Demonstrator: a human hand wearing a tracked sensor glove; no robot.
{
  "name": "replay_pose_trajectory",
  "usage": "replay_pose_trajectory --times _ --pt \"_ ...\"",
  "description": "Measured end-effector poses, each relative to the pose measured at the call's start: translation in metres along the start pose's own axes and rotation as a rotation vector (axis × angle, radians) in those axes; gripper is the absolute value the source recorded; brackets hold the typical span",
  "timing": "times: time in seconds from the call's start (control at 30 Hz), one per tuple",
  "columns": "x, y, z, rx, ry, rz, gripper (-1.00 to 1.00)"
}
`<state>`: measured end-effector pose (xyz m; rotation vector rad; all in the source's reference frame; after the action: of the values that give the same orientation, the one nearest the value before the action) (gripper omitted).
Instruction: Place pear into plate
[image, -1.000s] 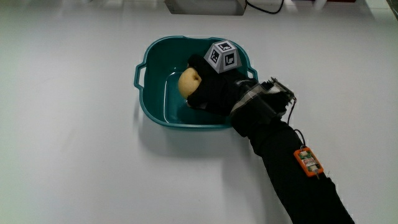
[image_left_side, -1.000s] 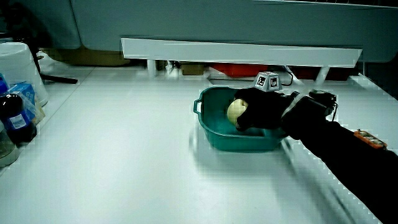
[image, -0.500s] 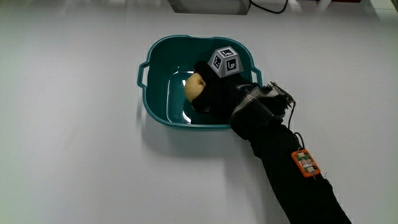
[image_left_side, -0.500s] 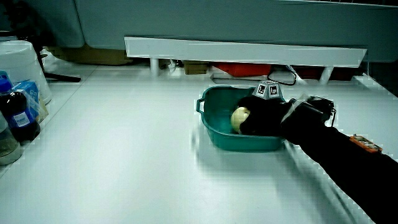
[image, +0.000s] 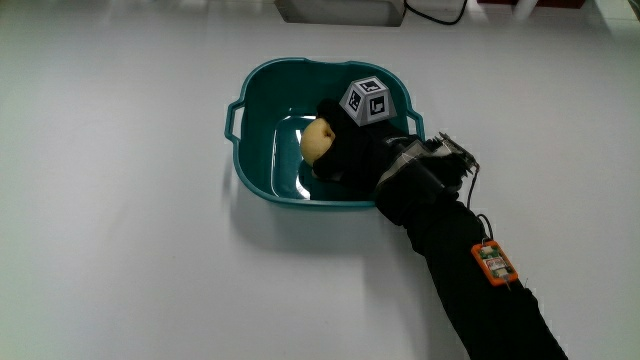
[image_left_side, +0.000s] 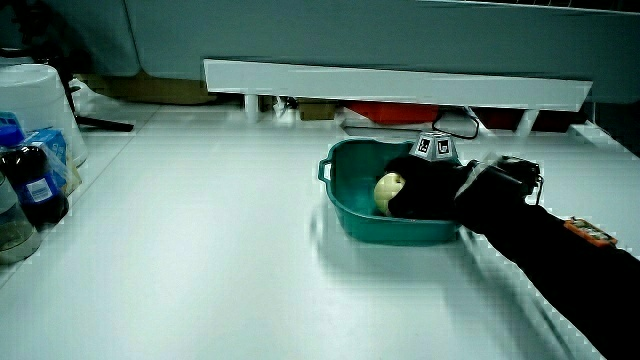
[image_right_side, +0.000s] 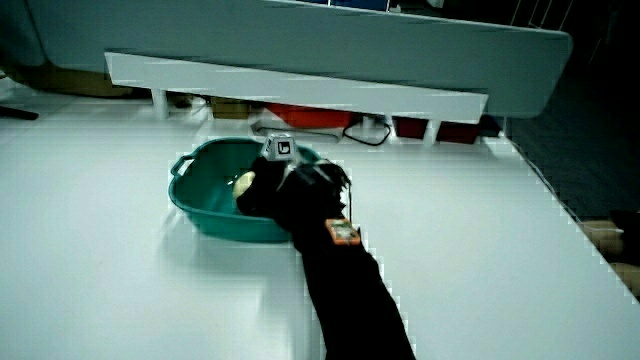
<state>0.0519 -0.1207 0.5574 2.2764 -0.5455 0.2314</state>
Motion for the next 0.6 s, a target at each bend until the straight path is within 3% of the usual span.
replay_pose_trajectory --times 0.2,0.33,0.4,0.6 --pt "0.0026 0.0009 -0.0037 -0.014 -0.007 -0.011 -0.35" --pt "0.0038 -0.0023 -0.0021 -0.041 0.016 0.014 -0.5" --pt "0.0063 -0.0006 -0.0039 -0.051 0.008 -0.008 -0.58" --pt "0.0095 -0.0019 -0.0017 -0.052 0.054 -0.001 -0.81"
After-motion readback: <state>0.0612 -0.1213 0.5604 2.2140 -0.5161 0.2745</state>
